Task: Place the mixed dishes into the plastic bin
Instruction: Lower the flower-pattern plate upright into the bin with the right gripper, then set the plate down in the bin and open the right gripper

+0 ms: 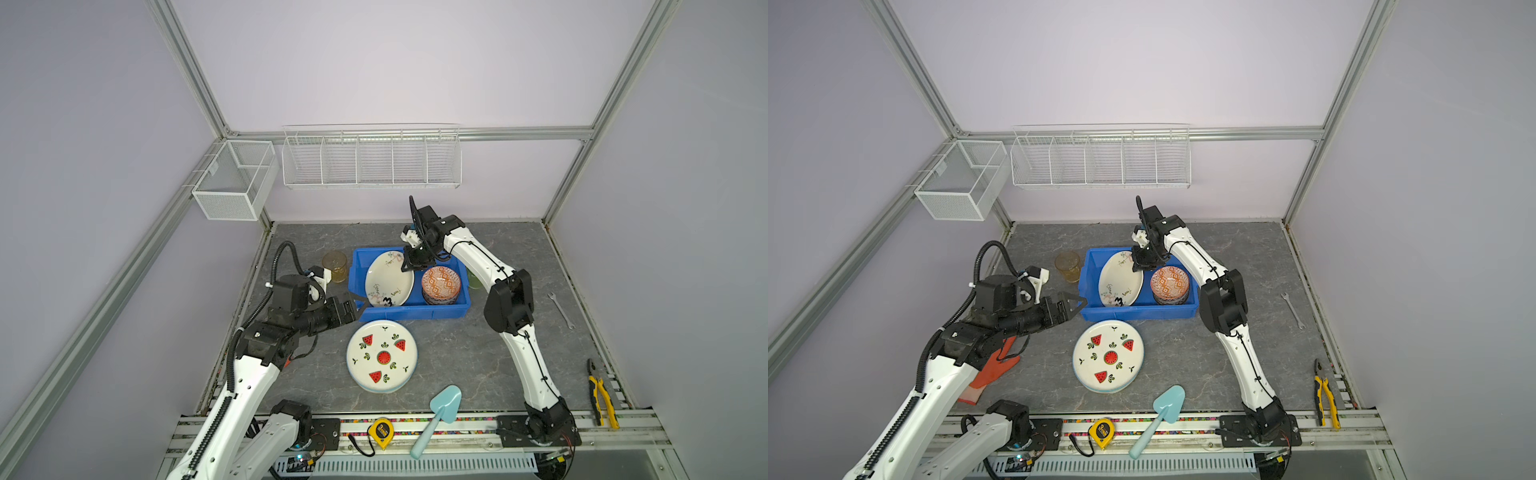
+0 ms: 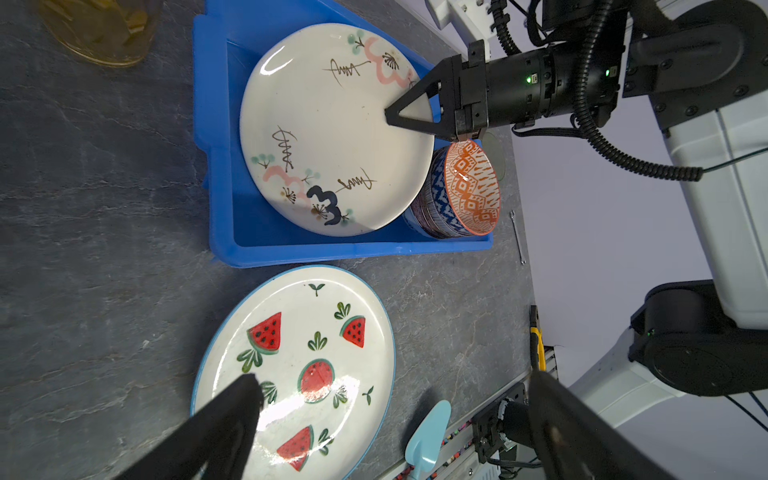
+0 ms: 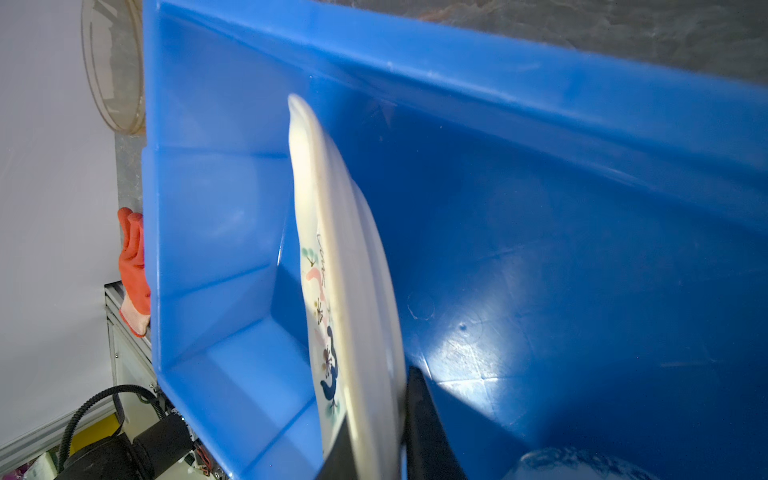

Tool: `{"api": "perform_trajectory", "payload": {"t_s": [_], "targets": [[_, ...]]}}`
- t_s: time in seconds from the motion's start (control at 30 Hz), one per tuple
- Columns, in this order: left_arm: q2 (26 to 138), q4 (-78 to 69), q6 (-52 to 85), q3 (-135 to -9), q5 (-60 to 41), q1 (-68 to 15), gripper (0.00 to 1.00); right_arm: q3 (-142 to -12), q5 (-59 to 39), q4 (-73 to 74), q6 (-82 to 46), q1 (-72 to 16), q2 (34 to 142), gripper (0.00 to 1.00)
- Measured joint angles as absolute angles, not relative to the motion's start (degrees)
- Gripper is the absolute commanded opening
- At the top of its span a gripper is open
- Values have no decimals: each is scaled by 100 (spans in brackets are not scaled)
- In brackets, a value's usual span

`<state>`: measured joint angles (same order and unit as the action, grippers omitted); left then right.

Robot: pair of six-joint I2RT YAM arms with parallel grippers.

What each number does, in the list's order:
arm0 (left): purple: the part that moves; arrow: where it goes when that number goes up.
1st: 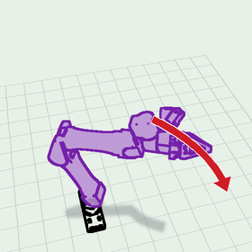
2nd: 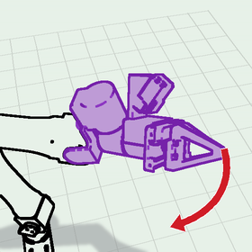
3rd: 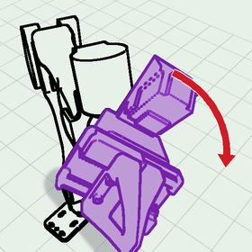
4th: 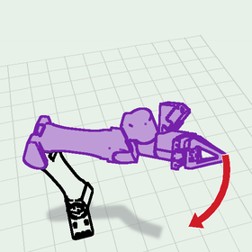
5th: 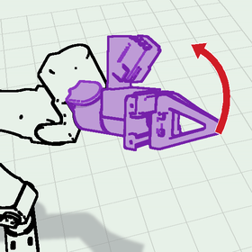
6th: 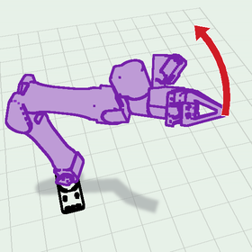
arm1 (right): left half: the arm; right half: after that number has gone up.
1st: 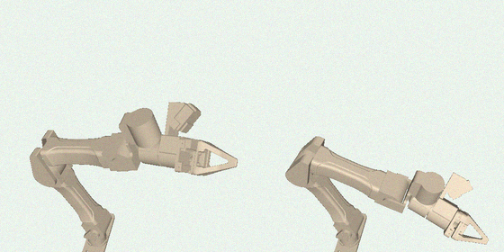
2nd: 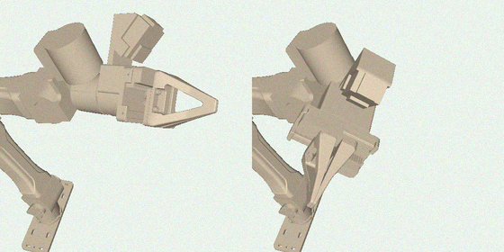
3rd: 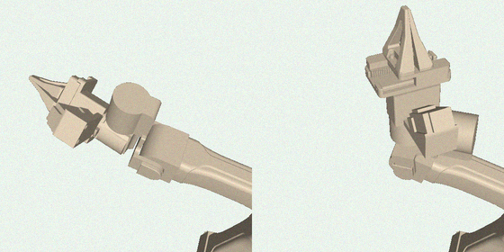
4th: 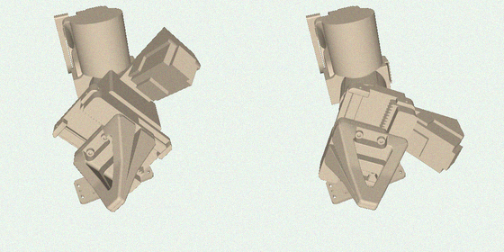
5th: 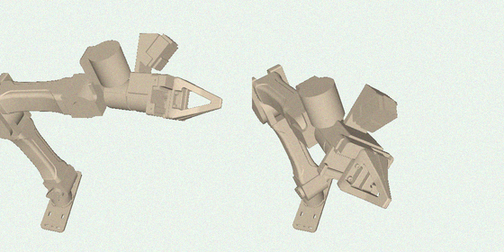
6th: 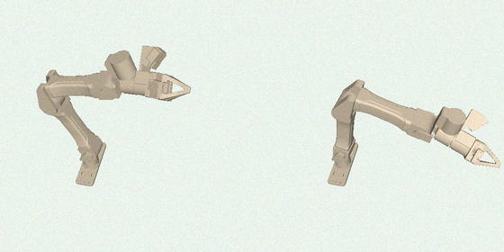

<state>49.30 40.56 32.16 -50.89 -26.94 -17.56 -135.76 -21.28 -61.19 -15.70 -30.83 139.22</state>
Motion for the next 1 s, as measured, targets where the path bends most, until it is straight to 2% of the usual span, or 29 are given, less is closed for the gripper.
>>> {"api": "perform_trajectory", "payload": {"t_s": [0.4,1.0], "targets": [[5192,4101,3006,-4989,-2491,-1737,100,-13581,-2226,-6020,-1378,-3079,13985,9],[5336,4034,3002,-4921,-2493,-1734,100,-13583,-2084,-5948,-1286,-2993,14084,28]]}}
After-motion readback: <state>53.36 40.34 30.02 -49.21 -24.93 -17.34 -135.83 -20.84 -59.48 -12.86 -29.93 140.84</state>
